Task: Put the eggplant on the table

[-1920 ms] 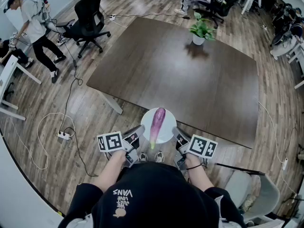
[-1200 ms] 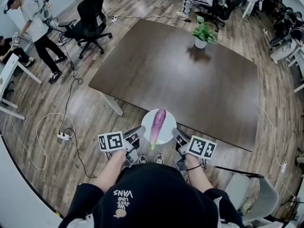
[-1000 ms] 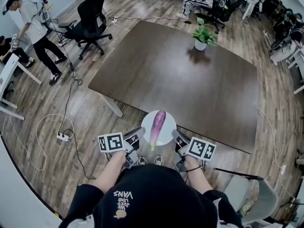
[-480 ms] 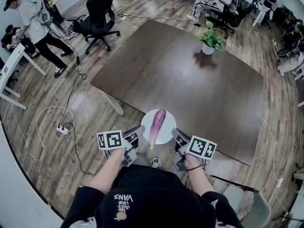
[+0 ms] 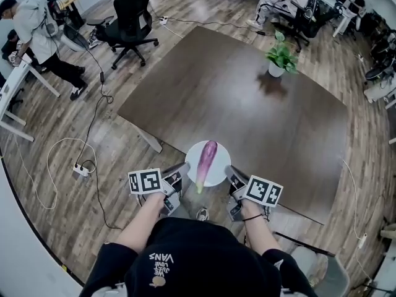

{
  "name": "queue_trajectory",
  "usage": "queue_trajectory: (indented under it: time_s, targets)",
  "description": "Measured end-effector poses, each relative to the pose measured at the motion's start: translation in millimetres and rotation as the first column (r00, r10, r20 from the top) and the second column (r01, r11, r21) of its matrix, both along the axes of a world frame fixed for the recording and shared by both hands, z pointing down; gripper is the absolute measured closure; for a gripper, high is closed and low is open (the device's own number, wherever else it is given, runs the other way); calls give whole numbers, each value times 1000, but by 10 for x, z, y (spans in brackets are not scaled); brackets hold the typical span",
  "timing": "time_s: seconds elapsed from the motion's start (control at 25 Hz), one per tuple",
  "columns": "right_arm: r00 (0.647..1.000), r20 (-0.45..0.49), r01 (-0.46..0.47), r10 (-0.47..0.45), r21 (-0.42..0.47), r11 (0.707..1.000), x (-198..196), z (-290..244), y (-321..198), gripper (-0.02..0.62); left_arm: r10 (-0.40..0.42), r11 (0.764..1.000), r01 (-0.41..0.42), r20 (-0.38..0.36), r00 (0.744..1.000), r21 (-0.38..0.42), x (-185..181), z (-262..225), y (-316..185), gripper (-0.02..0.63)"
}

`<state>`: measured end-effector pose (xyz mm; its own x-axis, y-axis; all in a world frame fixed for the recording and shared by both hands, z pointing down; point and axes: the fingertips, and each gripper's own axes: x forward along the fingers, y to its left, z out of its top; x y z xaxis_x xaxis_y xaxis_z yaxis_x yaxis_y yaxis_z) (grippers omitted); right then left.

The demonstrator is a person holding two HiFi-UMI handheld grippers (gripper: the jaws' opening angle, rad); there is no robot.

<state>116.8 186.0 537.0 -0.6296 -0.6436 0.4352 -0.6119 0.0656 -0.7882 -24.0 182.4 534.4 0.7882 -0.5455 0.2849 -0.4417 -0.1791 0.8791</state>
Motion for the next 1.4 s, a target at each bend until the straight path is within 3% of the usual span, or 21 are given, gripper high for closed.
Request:
queue_trajectory:
  time_s: [0.96,1.4]
  targets:
    - [987,-7,-161,161,-1,987,-917,37,-1287,560,140,990,-141,43,989,5,-888,-15,-1483,581]
    - [990,-30,-137,136,-29,990,-924,138,-1771,560,114,993,-114,18,993,-28,-908,137,-1936,581]
